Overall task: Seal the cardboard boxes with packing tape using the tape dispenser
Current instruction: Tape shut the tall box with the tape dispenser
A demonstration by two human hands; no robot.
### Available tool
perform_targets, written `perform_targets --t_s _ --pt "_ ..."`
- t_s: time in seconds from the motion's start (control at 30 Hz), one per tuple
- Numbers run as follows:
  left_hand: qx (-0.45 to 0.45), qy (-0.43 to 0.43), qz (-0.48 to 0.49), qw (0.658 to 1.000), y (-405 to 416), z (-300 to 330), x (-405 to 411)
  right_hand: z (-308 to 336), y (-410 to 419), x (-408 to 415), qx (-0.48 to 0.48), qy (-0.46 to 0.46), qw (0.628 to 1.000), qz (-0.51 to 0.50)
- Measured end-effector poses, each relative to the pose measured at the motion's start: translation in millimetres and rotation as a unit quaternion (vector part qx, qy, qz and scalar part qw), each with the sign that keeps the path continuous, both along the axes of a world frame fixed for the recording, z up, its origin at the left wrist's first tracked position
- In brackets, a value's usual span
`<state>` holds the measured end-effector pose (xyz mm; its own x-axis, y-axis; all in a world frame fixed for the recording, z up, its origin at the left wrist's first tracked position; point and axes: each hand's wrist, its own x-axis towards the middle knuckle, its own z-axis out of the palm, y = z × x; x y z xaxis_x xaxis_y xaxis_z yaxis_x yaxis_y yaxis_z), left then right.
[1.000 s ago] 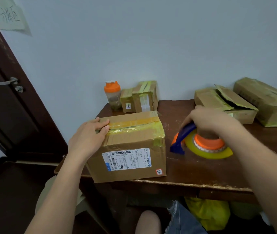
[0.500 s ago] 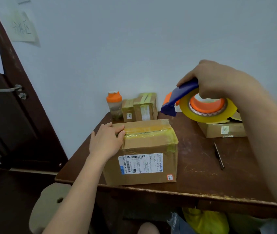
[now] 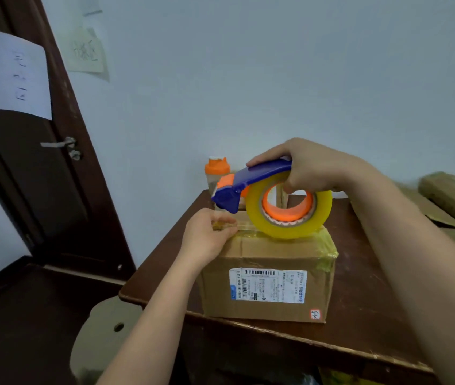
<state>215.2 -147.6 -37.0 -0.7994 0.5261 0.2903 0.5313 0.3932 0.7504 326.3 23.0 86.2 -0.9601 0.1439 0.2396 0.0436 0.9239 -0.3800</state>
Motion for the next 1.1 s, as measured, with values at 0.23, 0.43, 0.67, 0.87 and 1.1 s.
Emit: perform_targets --t_s 0.23,0.43,0.67,0.87,1.1 --pt "0.101 -0.243 -0.081 0.961 -17.5 8.7 -13.3 -18.6 11.6 -5.3 -0.035 0.005 0.999 0.002" --pt "0.221 -0.390 -0.112 0.887 -22.9 12.7 -15.5 -21.3 9.9 -6.5 -0.030 0.005 1.000 0.007" --pt "0.198 -0.372 -0.056 0.905 -14.5 10.8 -22.6 -21.0 7.5 -6.3 -0.034 0.003 0.999 0.008" --pt "0.165 -0.351 -0.030 0.921 -10.8 15.3 -24.5 -20.8 5.8 -6.0 -0.027 -0.001 1.000 0.009" --pt "0.210 -0.378 -0.021 0.902 -10.7 16.1 -26.2 -18.7 -0.9 -7.3 -0.004 -0.022 1.000 0.010"
